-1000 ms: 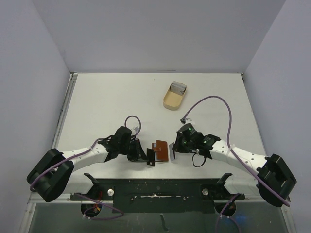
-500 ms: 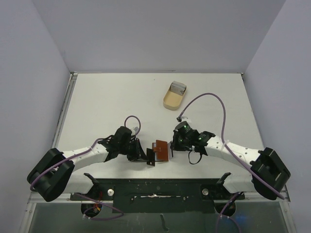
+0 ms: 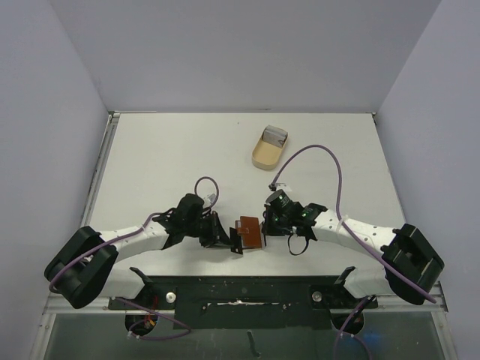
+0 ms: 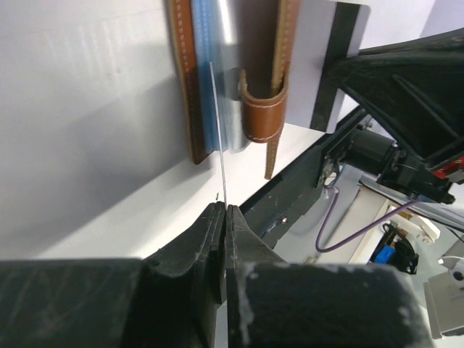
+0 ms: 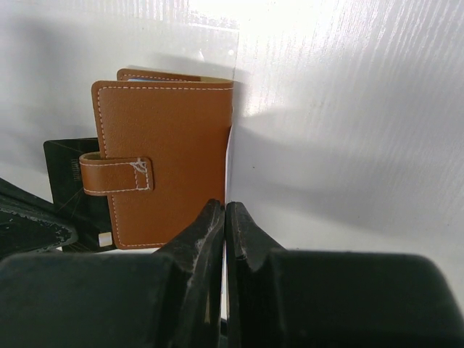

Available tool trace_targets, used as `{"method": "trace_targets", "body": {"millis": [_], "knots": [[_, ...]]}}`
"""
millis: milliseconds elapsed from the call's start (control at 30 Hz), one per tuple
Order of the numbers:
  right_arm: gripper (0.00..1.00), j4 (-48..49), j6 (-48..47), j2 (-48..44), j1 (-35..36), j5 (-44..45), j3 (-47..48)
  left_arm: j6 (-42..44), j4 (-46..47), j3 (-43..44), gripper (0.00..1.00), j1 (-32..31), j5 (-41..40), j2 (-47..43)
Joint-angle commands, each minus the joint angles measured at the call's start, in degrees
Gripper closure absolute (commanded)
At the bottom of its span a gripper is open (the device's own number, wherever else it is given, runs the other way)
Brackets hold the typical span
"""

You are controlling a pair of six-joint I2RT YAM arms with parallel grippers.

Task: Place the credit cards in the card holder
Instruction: Adjust the card holder at the center of the board.

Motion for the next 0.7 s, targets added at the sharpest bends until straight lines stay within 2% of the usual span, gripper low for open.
{"method": "trace_targets", "body": {"millis": [0,667], "knots": [[1.0,2.28,0.31,-0.69,0.73,0.83,0.25,-1.33,7.87,1.78,1.0,0.06,3.85,-0.38],[1.0,3.75,-0.25,-0.79,0.67,0.2,-0.63,-2.42,13.13,-0.55,1.0,-0.35,4.57,-2.99]]}}
